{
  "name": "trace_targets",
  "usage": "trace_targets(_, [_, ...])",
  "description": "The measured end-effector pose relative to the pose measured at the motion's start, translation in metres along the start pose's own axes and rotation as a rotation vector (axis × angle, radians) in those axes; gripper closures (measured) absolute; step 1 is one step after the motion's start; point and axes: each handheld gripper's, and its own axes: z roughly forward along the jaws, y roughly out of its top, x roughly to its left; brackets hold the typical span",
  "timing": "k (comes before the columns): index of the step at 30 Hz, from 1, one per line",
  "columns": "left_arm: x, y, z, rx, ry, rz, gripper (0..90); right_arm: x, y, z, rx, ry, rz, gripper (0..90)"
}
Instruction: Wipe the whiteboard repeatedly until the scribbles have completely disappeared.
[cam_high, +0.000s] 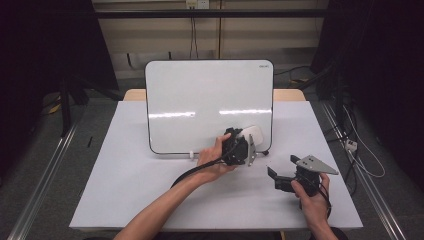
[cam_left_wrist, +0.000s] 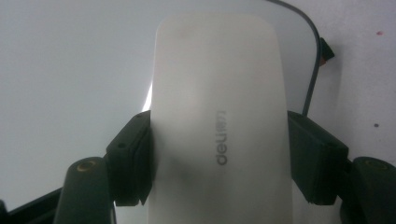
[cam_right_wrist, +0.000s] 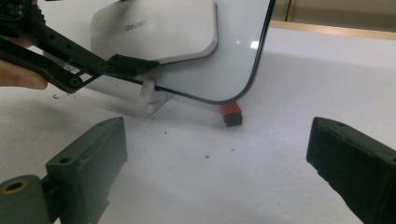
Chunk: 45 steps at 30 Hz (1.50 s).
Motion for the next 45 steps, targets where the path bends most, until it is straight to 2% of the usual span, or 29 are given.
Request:
trace_targets(5, [0.005, -0.01, -0.007, 0.02, 0.011, -0.02, 31.2, 0.0, 0.0, 0.0, 0.001, 0.001, 0.001, 5.0])
trace_targets(9, [0.01, -0.018, -0.011, 0.012, 0.018, -0.059, 31.2, 0.0, 0.0, 0.0, -0.002, 0.0, -0.001, 4.9])
trace_targets(12, [0.009, -0.013, -0.01, 0.036, 0.024, -0.054, 31.2, 0.0, 0.0, -0.001, -0.004, -0.002, 0.0, 4.9])
trace_targets(18, [0.009, -0.01, -0.008, 0.029, 0.029, -0.04, 31.2, 0.0, 0.0, 0.0, -0.001, -0.005, -0.001, 4.9])
trace_targets(20, [0.01, -0.007, -0.006, 0.02, 0.024, -0.048, 31.2, 0.001, 0.001, 0.001, -0.002, -0.002, -0.004, 5.0])
trace_targets(25, [0.008, 0.01, 0.003, 0.02, 0.022, -0.011, 31.2, 0.0, 0.001, 0.0, 0.0, -0.004, 0.0, 5.0])
trace_targets(29, [0.01, 0.024, 0.01, 0.023, 0.013, -0.004, 31.2, 0.001, 0.001, 0.0, -0.004, 0.001, 0.0, 5.0])
trace_targets(38, [0.017, 0.033, 0.015, 0.008, 0.005, -0.045, 31.2, 0.0, 0.0, 0.0, -0.004, 0.004, 0.001, 4.9])
trace_targets(43, [0.025, 0.034, 0.016, -0.001, 0.033, -0.084, 31.2, 0.0, 0.0, 0.0, -0.002, 0.003, 0.002, 4.9])
trace_targets(45, [0.026, 0.034, 0.016, -0.003, 0.03, -0.082, 31.2, 0.0, 0.0, 0.0, -0.002, 0.004, 0.002, 5.0])
